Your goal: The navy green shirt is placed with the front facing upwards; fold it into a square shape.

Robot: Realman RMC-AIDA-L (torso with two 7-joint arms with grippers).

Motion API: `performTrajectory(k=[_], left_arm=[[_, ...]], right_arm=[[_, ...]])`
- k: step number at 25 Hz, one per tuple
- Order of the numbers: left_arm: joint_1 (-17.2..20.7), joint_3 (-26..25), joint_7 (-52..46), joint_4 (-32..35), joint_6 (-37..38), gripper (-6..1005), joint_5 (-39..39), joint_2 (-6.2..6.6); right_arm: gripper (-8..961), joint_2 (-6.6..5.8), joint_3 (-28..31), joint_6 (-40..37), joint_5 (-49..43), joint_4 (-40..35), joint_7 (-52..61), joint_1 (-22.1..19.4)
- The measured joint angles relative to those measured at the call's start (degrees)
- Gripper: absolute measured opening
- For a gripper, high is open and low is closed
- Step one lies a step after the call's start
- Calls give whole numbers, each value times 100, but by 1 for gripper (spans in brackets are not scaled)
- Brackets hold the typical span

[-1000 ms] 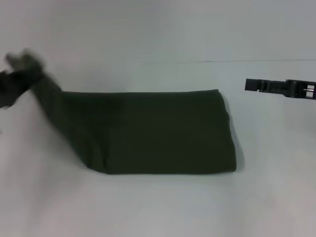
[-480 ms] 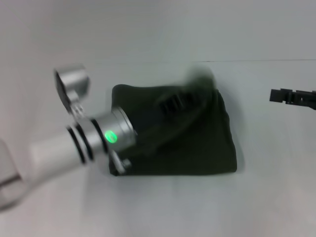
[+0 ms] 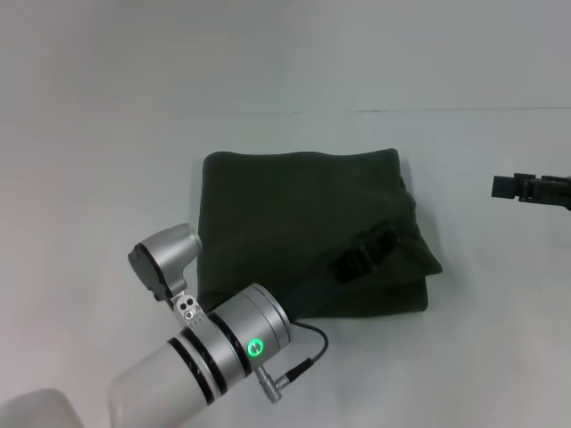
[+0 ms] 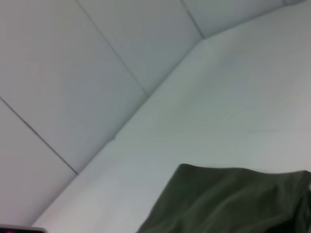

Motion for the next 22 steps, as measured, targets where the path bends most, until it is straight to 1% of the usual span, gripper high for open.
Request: performTrajectory(k=[3,5,8,12,16,19,22], left_arm=[[36,28,-22,147,496,306,469,1],[86,36,-48,383,966,384,806,14],[149,38,-231,872,1567,449,1121,30],[276,71,-450,1634,2220,535,1257,46],[481,106,-524,2462,2739,621,1315,66],[645,139,-541,3140,3078,652,1350,72],[792,254,-523,3726,3340,673,1359,79]], right_arm=[[896,38,0,177,-152,10,95,43],[892,55,-2,278,-215,27,206,68],[885,50,-30,488,-257,157,400,137],[877,2,-215,777,-291,426,756,275],[868,31,-559,1160,-294,585,1138,391],[861,57,-673,1407,-295,709,1306,467],[855,49,-716,1624,-295,888,1434,550]])
